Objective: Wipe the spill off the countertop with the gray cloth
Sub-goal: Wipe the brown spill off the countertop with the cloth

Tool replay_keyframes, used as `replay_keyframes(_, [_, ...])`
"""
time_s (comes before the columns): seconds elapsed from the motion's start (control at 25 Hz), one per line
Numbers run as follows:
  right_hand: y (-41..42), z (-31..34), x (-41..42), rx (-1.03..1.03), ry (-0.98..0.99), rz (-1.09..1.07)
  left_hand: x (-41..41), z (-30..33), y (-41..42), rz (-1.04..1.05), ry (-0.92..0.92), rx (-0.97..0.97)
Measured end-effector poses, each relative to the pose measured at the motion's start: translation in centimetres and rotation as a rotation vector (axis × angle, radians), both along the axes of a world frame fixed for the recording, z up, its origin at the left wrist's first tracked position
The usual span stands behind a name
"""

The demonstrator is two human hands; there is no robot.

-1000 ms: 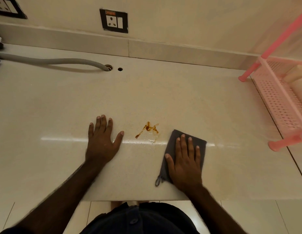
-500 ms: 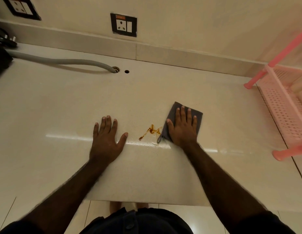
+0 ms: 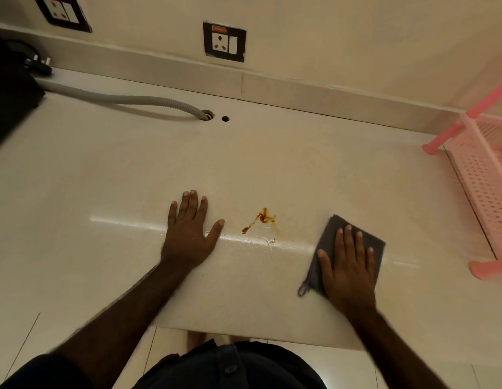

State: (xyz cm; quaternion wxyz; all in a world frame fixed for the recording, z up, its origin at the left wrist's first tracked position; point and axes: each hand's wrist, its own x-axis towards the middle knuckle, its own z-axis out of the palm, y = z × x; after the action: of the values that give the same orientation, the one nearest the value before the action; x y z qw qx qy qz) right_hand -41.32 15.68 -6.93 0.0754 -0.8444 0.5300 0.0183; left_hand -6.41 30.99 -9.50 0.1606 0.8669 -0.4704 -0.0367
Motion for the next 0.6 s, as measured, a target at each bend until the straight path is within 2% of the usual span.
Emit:
replay_keyframes(0.08, [3.6,-0.2,1.2,-0.018,-0.007,0.015,0.0,-0.1,0.0,0.003,0.000,0.001])
replay_keyframes(0.24, [7.8,-1.0,5.5,0.004,-0.068,0.194,0.0,-0.2,0.0,0.006,-0.011,-0.020])
replay_keyframes(0.6, [-1.3,0.4,12.2,0.007,-0.020,0.090,-0.2,0.6,0.0,0.005,0.035,0.028])
